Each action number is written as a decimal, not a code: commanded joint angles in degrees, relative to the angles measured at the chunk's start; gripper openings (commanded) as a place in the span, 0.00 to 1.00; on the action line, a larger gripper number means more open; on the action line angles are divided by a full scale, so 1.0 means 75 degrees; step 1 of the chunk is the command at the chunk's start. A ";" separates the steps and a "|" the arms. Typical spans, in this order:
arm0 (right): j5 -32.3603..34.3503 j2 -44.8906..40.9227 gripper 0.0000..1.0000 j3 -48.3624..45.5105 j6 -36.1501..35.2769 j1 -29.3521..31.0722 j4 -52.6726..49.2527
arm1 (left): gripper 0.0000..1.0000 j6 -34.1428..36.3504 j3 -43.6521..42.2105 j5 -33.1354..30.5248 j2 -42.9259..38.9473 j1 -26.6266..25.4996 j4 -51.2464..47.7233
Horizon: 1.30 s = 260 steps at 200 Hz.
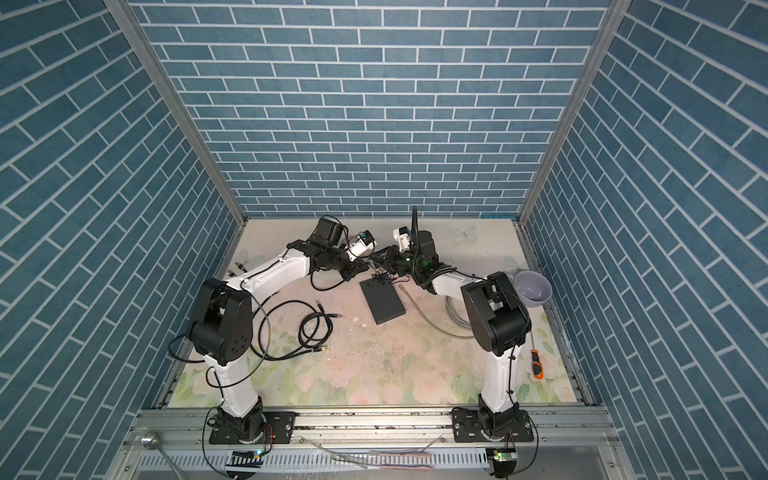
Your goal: Insert the plug into the switch port
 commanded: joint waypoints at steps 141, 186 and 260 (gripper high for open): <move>-0.0039 0.0180 0.05 0.0000 0.0229 0.0054 0.0262 | 0.26 0.0109 -0.0374 0.0078 -0.0526 0.0180 0.0166; -0.0088 0.0109 0.05 0.0043 0.0244 0.0054 0.0274 | 0.26 0.0087 -0.0231 0.0271 -0.0372 0.0170 0.0094; -0.0183 0.0121 0.04 0.0102 0.0286 0.0066 0.0315 | 0.21 0.0016 -0.0096 0.0261 -0.0230 0.0168 0.0152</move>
